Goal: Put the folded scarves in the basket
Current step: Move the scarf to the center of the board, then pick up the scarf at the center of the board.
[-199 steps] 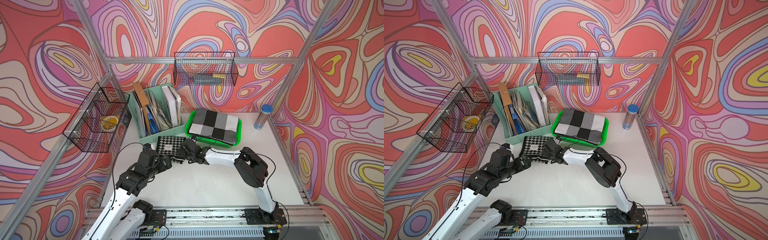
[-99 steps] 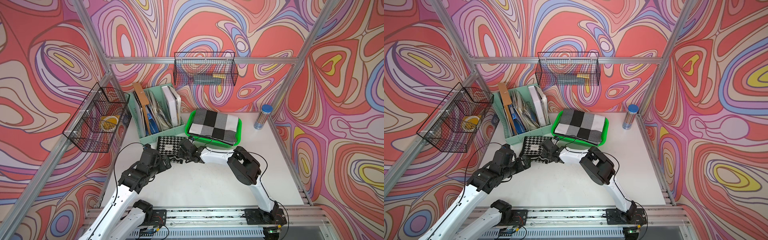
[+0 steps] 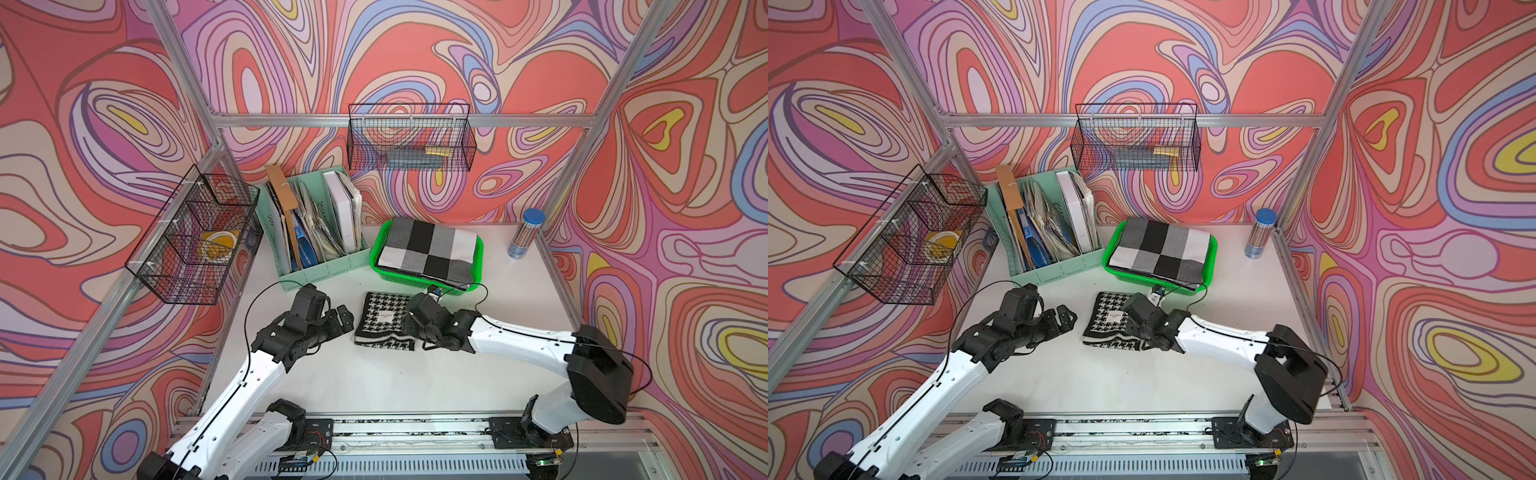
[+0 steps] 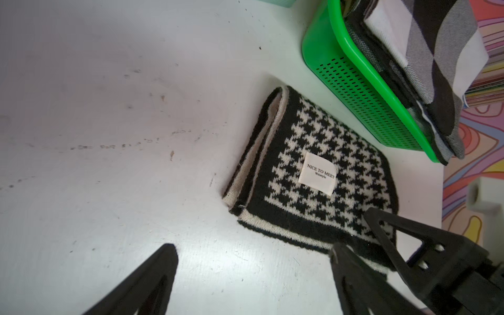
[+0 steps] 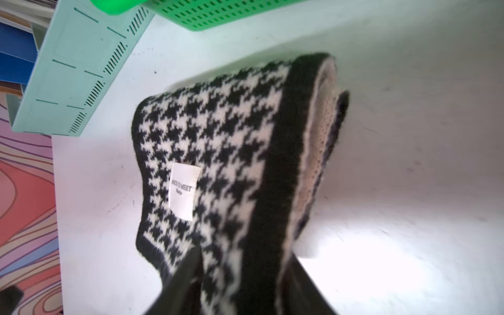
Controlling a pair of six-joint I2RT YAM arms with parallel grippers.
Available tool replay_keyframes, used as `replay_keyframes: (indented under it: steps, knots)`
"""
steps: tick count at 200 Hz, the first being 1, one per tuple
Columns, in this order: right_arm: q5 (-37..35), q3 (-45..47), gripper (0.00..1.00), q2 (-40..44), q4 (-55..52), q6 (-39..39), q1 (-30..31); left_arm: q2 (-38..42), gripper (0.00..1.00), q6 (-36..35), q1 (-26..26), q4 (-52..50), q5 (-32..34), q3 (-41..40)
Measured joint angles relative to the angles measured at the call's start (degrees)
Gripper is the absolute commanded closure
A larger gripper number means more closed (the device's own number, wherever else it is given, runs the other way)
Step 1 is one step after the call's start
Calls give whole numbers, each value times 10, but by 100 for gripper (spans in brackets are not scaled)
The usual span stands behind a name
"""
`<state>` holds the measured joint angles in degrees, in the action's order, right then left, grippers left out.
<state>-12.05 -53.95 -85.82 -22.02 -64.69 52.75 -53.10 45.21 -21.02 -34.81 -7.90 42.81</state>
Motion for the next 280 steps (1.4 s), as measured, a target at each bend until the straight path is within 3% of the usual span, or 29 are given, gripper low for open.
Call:
replay_keyframes:
  steps: [52,94,121,208,250,280]
  knots:
    - [1,50,23,33,-53,-7,-31,-51,8,-3,-1,57,-90,-9]
    - [36,165,20,78,40,-38,-66,-125,8,-28,-4,78,-118,-4]
    - [51,177,20,70,80,-40,-71,-183,10,-45,-7,93,-124,-4]
    - [61,184,24,40,196,-42,-82,-247,11,-58,-7,164,-151,-5]
    - [76,169,28,-17,225,-40,-84,-297,18,-63,-8,181,-162,-5]
    - [85,165,39,-34,246,-42,-84,-304,28,-64,-8,182,-162,-6]
